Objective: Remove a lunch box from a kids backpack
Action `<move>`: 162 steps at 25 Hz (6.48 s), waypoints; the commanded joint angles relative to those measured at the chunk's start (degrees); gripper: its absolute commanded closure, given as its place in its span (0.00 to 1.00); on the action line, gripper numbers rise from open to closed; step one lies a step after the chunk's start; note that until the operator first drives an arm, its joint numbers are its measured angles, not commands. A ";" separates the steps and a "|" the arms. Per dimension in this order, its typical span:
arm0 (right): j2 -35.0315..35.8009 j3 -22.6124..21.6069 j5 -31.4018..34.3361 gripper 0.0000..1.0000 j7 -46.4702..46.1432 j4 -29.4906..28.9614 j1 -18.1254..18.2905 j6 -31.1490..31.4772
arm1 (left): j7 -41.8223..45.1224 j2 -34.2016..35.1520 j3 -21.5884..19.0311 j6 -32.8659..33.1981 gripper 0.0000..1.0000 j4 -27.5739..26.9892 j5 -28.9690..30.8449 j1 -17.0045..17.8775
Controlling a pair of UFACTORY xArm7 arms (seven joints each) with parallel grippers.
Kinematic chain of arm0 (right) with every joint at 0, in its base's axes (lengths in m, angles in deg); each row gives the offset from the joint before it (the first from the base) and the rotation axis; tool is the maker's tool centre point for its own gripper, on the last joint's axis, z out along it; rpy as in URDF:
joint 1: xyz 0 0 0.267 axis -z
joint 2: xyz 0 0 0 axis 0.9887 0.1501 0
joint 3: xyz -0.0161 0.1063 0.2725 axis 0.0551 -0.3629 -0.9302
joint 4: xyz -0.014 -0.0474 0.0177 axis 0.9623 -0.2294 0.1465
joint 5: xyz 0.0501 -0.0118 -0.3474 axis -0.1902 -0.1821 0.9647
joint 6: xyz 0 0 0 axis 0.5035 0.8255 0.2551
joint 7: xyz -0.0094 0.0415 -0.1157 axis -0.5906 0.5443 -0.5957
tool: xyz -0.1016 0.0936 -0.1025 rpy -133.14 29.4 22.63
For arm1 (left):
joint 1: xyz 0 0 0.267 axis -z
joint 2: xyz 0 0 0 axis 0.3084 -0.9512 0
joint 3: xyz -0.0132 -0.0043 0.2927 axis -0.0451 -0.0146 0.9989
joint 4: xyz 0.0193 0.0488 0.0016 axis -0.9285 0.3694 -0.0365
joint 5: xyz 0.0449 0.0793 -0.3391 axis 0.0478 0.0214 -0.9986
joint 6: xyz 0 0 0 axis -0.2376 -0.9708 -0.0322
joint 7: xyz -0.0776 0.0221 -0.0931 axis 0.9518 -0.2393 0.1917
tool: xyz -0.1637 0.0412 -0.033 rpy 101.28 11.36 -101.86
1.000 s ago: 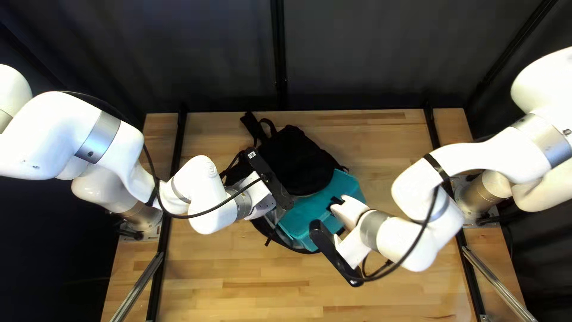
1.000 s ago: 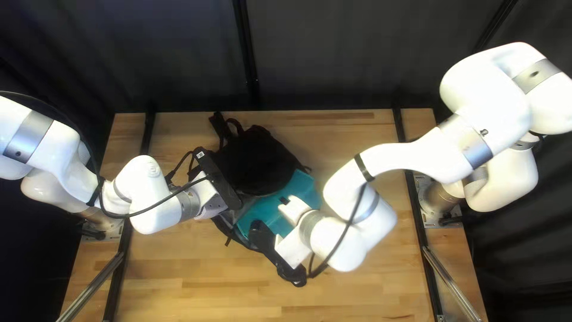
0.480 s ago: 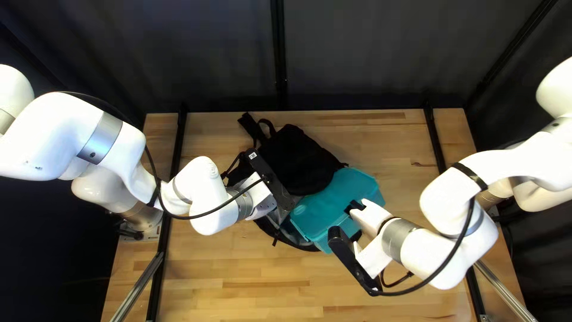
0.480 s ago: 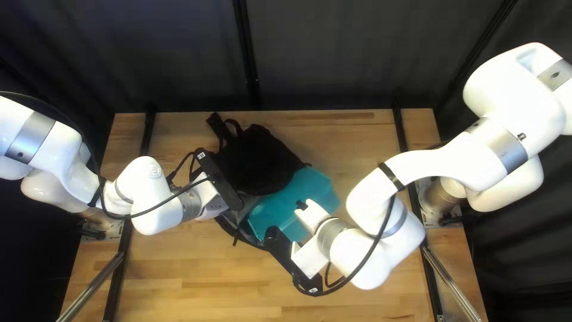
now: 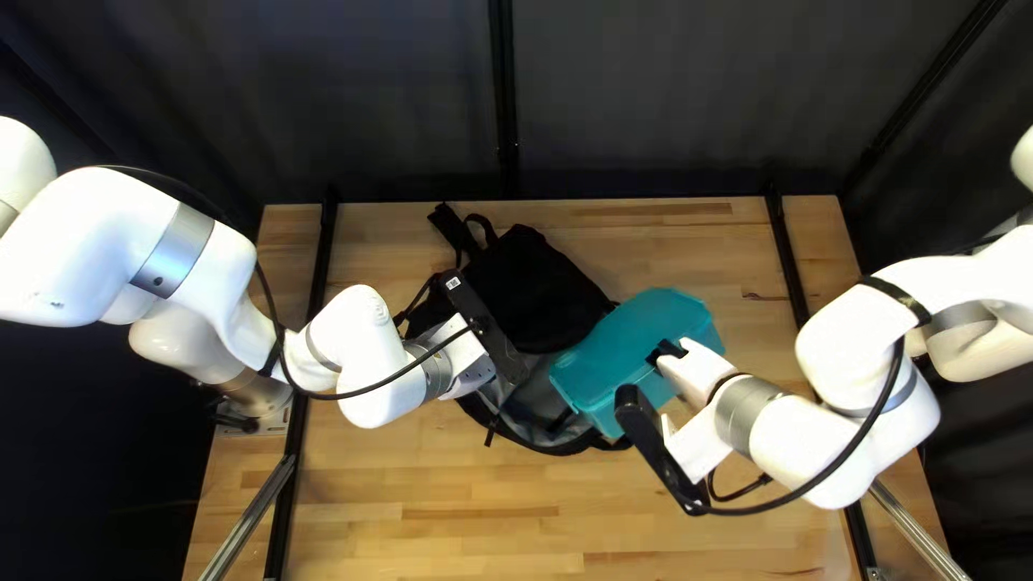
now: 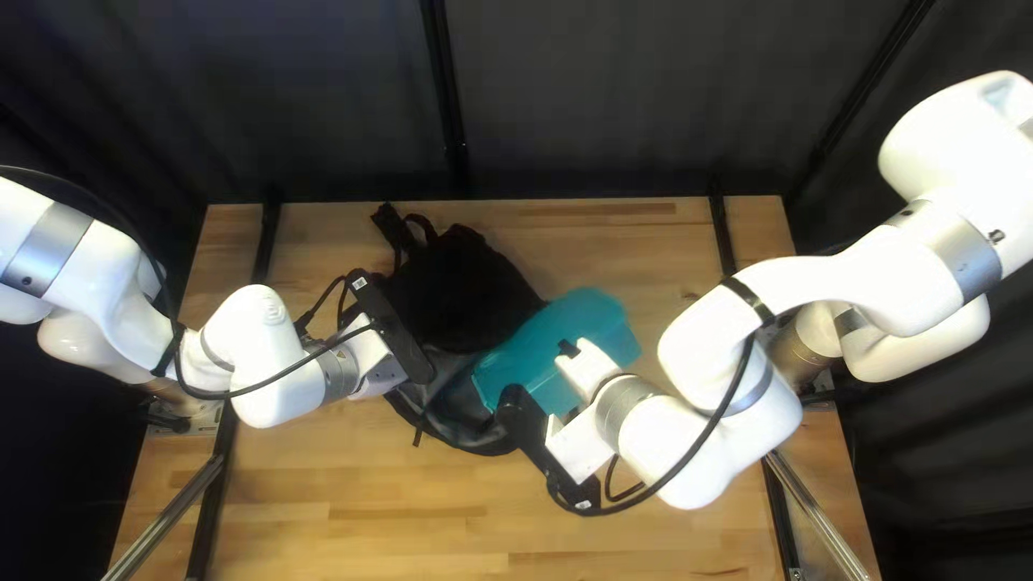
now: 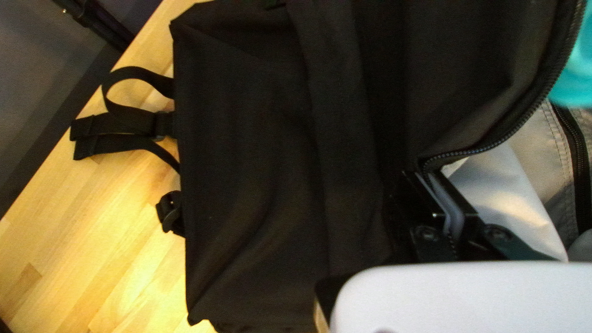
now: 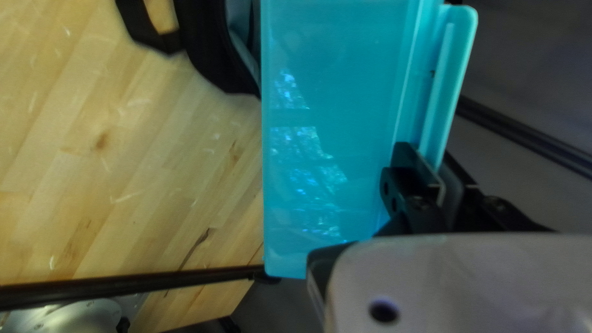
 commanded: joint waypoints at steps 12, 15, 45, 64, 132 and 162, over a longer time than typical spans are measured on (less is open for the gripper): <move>-12.61 10.52 -2.70 1.00 -9.04 10.84 2.77 -1.54 | -0.57 3.70 -1.78 -3.25 1.00 2.86 -2.51 1.74; -14.41 13.72 -1.73 1.00 -10.92 13.74 4.03 -3.82 | -0.42 3.47 -2.09 -3.61 1.00 2.63 -2.65 1.94; -14.90 11.85 1.66 1.00 2.88 27.68 3.87 -16.66 | -2.40 4.94 -2.28 -4.77 1.00 2.46 -4.03 2.56; -8.75 0.57 -5.38 1.00 16.45 28.66 -3.22 -15.66 | -2.21 4.91 -2.63 -5.02 1.00 2.37 -3.97 2.76; -19.40 18.92 -3.84 0.00 -6.85 25.79 3.07 -15.45 | -4.50 2.91 -2.13 -4.63 1.00 -0.28 -4.86 2.89; -24.82 31.48 -5.48 0.00 -17.54 30.14 4.89 -23.33 | -25.06 3.65 -5.66 -17.04 0.00 -13.33 -13.25 8.30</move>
